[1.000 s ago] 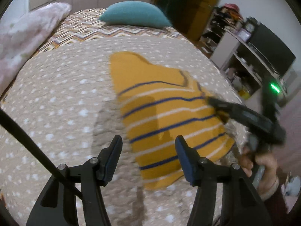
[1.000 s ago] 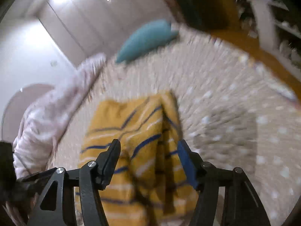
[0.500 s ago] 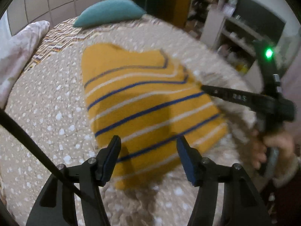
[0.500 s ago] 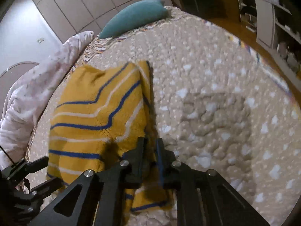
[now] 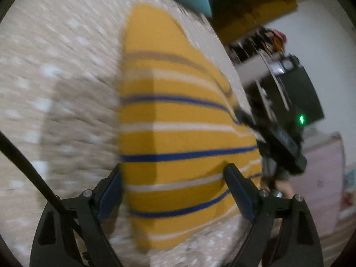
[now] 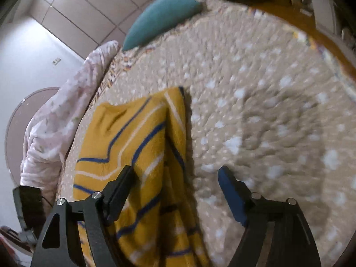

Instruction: Fold small clothes

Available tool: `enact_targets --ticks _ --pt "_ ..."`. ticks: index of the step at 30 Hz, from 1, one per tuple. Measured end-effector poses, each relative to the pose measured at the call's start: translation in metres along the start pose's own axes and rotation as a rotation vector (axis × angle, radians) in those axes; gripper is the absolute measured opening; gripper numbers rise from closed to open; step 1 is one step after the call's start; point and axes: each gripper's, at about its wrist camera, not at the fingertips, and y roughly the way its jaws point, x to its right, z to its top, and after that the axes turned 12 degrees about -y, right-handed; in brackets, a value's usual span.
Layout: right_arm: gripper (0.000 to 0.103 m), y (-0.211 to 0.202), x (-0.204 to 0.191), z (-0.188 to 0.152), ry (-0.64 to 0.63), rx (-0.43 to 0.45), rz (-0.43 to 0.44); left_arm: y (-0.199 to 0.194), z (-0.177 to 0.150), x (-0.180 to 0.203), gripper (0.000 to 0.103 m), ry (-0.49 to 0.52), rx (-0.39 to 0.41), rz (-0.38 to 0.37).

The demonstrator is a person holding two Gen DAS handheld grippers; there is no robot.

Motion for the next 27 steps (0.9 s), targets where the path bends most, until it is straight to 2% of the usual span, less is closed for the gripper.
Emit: enact_targets --ticks 2,3,4,5,6,8,11,14,16,17,18,19,20,22,24,26,27 --pt "0.082 0.007 -0.005 0.003 -0.002 0.022 0.010 0.006 -0.003 0.012 0.090 0.072 0.013 0.044" --pt "0.075 0.011 -0.009 0.005 -0.003 0.012 0.037 0.006 -0.005 0.018 0.075 0.106 0.007 0.051" --pt "0.041 0.017 -0.012 0.006 0.002 -0.005 0.078 0.001 -0.005 0.024 0.060 0.139 0.010 0.057" --pt "0.039 0.022 -0.018 0.008 0.020 -0.025 0.104 -0.005 -0.003 0.028 0.055 0.157 0.017 0.064" --pt "0.037 0.022 -0.026 0.010 0.019 -0.017 0.091 -0.015 -0.001 0.034 0.046 0.177 0.029 0.067" --pt "0.032 0.012 -0.051 0.019 -0.054 0.012 0.093 -0.035 0.005 0.048 0.043 0.219 0.068 0.089" --pt "0.031 -0.014 -0.079 0.030 -0.117 0.111 0.142 -0.060 0.008 0.071 0.044 0.298 0.132 0.132" --pt "0.032 -0.024 -0.088 0.028 -0.163 0.163 0.095 -0.064 0.008 0.070 0.049 0.327 0.152 0.202" --pt "0.036 -0.010 -0.076 0.021 -0.130 0.125 0.061 -0.049 0.003 0.050 0.057 0.303 0.143 0.303" --pt "0.040 0.001 -0.068 0.015 -0.118 0.084 0.000 -0.034 -0.002 0.035 0.057 0.288 0.115 0.368" --pt "0.041 0.010 -0.061 0.009 -0.116 0.047 -0.064 -0.023 -0.006 0.025 0.062 0.272 0.098 0.403" --pt "0.053 0.020 -0.053 0.001 -0.117 0.007 -0.133 -0.017 -0.008 0.018 0.067 0.251 0.098 0.397" --pt "0.060 0.022 -0.046 -0.006 -0.105 0.016 -0.118 -0.019 -0.011 0.010 0.069 0.221 0.100 0.362" --pt "0.062 0.011 -0.039 -0.013 -0.061 0.041 -0.108 -0.028 -0.016 0.000 0.070 0.162 0.096 0.313" --pt "0.062 -0.006 -0.049 -0.013 -0.086 0.053 -0.177 -0.041 -0.023 -0.002 0.070 0.150 0.128 0.299" --pt "0.059 -0.027 -0.065 -0.012 -0.141 0.088 -0.215 -0.058 -0.036 -0.002 0.071 0.174 0.188 0.318" --pt "0.057 -0.036 -0.076 -0.012 -0.163 0.108 -0.198 -0.067 -0.046 -0.003 0.071 0.191 0.221 0.342"
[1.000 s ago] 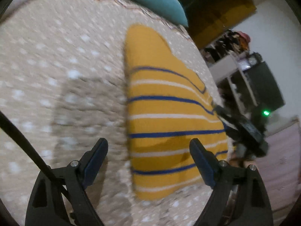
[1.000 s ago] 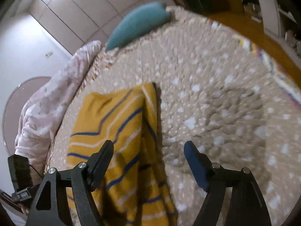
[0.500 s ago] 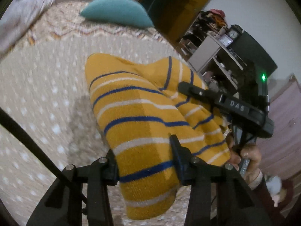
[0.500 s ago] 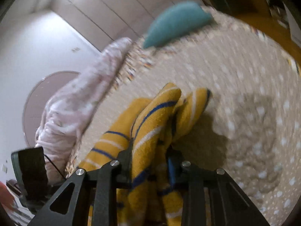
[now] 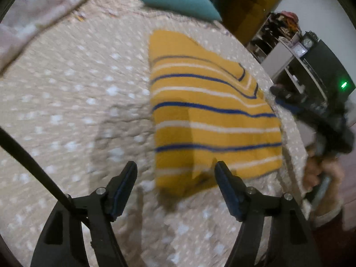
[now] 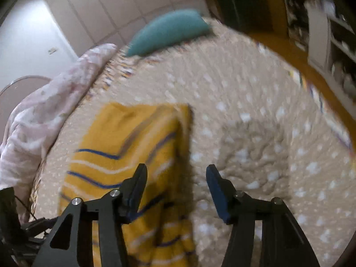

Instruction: Fold small clothes

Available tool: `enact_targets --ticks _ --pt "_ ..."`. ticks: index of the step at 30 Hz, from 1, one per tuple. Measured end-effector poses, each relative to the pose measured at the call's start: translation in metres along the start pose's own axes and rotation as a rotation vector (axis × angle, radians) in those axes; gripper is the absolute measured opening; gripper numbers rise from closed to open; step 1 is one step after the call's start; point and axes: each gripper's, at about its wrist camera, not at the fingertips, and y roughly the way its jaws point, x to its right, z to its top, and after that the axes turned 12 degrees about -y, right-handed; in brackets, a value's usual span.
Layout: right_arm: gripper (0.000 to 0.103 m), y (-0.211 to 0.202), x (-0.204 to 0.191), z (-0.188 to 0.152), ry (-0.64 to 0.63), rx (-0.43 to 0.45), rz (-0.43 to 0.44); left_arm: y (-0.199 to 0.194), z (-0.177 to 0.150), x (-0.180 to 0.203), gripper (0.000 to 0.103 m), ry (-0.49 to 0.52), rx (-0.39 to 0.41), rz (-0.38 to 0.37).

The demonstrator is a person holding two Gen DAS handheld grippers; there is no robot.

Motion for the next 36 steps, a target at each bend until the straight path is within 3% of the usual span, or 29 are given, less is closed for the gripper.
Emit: enact_targets --ticks 3,4,7,9,10,11,13,15,18,21,25,30,33,36 --pt "0.050 -0.029 -0.029 0.006 -0.045 0.070 0.108 -0.016 -0.017 -0.008 0.072 0.019 0.049 0.054" --pt "0.049 -0.033 -0.040 0.005 -0.046 0.079 0.196 -0.019 -0.023 -0.014 0.073 0.014 0.059 0.077" --pt "0.048 -0.022 -0.056 -0.004 0.000 0.046 0.357 -0.019 -0.036 -0.031 0.074 0.008 0.088 0.170" --pt "0.048 -0.004 -0.057 -0.020 0.020 -0.009 0.336 -0.014 -0.042 -0.044 0.074 -0.004 0.092 0.244" --pt "0.043 0.005 -0.052 -0.030 0.036 -0.045 0.290 -0.012 -0.047 -0.050 0.074 -0.010 0.089 0.262" --pt "0.024 0.013 -0.042 -0.043 0.056 -0.071 0.249 -0.009 -0.051 -0.055 0.075 -0.015 0.078 0.268" --pt "0.008 0.011 -0.023 -0.063 0.079 -0.043 0.210 -0.007 -0.059 -0.064 0.080 -0.015 0.089 0.255" --pt "0.008 0.002 -0.012 -0.070 0.130 -0.036 0.230 -0.007 -0.063 -0.062 0.083 0.003 0.115 0.272" --pt "0.015 -0.017 -0.019 -0.064 0.106 -0.042 0.151 -0.001 -0.065 -0.058 0.095 0.013 0.146 0.321" --pt "0.030 -0.040 -0.040 -0.053 0.037 0.022 0.144 0.001 -0.067 -0.063 0.103 -0.033 0.174 0.334" --pt "0.030 -0.041 -0.080 -0.035 -0.022 0.057 0.288 -0.001 -0.069 -0.066 0.103 -0.037 0.187 0.320" --pt "0.030 0.021 -0.117 -0.016 0.068 -0.033 0.519 -0.002 -0.071 -0.065 0.103 -0.031 0.200 0.309" --pt "0.031 0.065 -0.121 -0.033 0.149 -0.168 0.653 0.000 -0.071 -0.066 0.103 -0.029 0.201 0.304" --pt "0.023 0.071 -0.121 -0.055 0.144 -0.210 0.674 -0.001 -0.071 -0.067 0.103 -0.027 0.208 0.300"
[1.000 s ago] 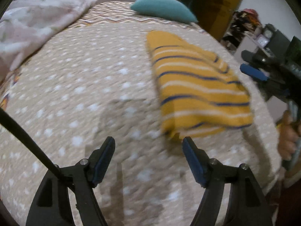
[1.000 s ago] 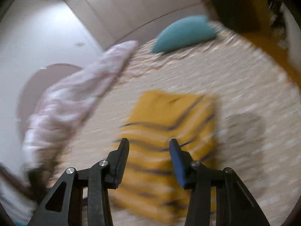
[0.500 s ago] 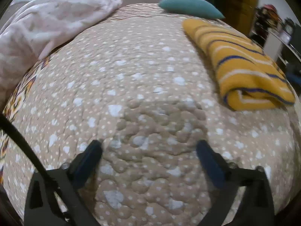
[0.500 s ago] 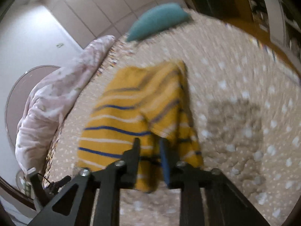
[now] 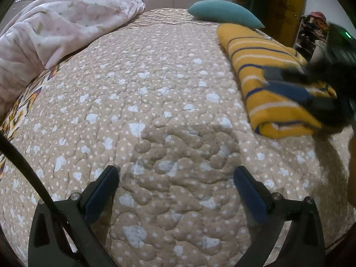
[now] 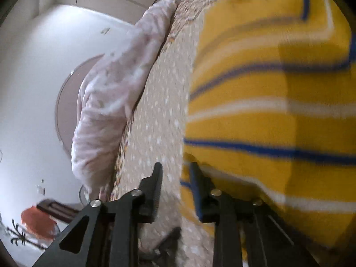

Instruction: Fold small clothes

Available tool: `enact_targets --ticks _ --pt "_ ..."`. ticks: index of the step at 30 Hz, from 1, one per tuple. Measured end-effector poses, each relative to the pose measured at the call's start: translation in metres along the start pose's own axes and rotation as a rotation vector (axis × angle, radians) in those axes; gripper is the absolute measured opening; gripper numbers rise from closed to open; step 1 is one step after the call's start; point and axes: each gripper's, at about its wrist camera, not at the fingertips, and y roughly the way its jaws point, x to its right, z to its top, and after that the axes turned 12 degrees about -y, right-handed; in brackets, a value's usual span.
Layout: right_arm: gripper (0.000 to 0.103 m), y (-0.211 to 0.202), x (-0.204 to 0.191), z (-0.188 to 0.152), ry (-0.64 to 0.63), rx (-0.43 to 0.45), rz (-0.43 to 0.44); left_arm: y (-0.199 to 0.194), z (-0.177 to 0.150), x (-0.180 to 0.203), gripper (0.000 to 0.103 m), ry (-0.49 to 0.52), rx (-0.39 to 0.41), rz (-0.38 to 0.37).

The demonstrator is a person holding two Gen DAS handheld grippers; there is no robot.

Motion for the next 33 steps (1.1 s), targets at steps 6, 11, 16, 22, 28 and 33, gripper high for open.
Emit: enact_targets --ticks 6,11,16,22,28,33 --pt "0.028 -0.038 0.000 -0.053 -0.041 -0.022 -0.097 -0.001 0.000 0.003 0.103 0.007 -0.009 0.015" --pt "0.051 -0.094 -0.009 -0.095 -0.073 0.109 -0.293 -0.002 0.000 0.003 0.103 -0.010 -0.007 0.025" --pt "0.057 -0.125 -0.013 -0.119 -0.070 0.189 -0.511 -0.006 -0.004 0.006 0.103 -0.068 -0.004 0.071" --pt "0.066 -0.122 -0.032 -0.125 -0.215 0.174 -0.769 -0.009 -0.009 0.008 0.103 -0.087 0.011 0.103" --pt "0.070 -0.109 -0.031 -0.127 -0.219 0.146 -0.799 -0.011 -0.011 0.008 0.103 -0.092 0.022 0.098" --pt "0.075 -0.100 -0.037 -0.127 -0.246 0.127 -0.832 -0.012 -0.013 0.007 0.103 -0.098 0.018 0.086"
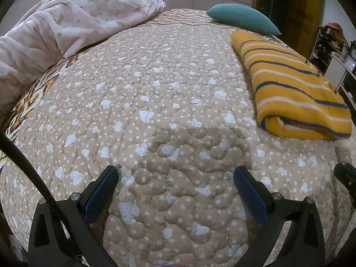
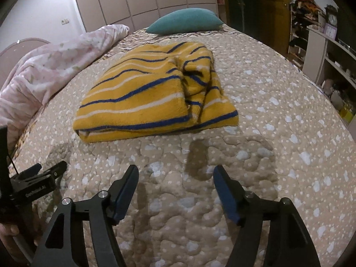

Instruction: Fold small clothes

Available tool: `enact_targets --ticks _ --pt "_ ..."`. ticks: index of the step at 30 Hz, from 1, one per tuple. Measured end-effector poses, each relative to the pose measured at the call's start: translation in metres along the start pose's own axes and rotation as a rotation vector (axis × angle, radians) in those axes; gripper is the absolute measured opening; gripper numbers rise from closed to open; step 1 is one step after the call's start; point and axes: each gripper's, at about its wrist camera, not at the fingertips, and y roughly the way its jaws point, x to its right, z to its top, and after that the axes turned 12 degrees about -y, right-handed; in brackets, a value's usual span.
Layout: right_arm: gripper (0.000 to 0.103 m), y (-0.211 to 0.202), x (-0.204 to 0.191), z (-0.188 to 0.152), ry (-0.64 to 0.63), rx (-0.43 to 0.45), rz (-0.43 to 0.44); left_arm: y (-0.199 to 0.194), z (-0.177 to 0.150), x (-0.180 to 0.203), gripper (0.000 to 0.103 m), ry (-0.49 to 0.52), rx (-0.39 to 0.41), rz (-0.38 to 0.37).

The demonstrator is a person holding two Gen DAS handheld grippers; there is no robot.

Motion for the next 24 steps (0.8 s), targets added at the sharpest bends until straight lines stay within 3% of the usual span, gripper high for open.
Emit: enact_targets --ticks 10,17,24 --pt "0.082 0.013 -0.017 -0.003 -0.094 -0.020 -0.095 0.000 -0.003 0.002 0.103 0.008 0.021 0.013" --pt "0.091 0.018 -0.019 -0.011 -0.102 0.028 -0.144 0.000 -0.003 0.002 0.103 0.007 0.024 0.014" --pt "0.095 0.021 -0.017 -0.013 -0.101 0.066 -0.155 0.000 -0.003 0.002 0.103 0.009 0.024 0.015"
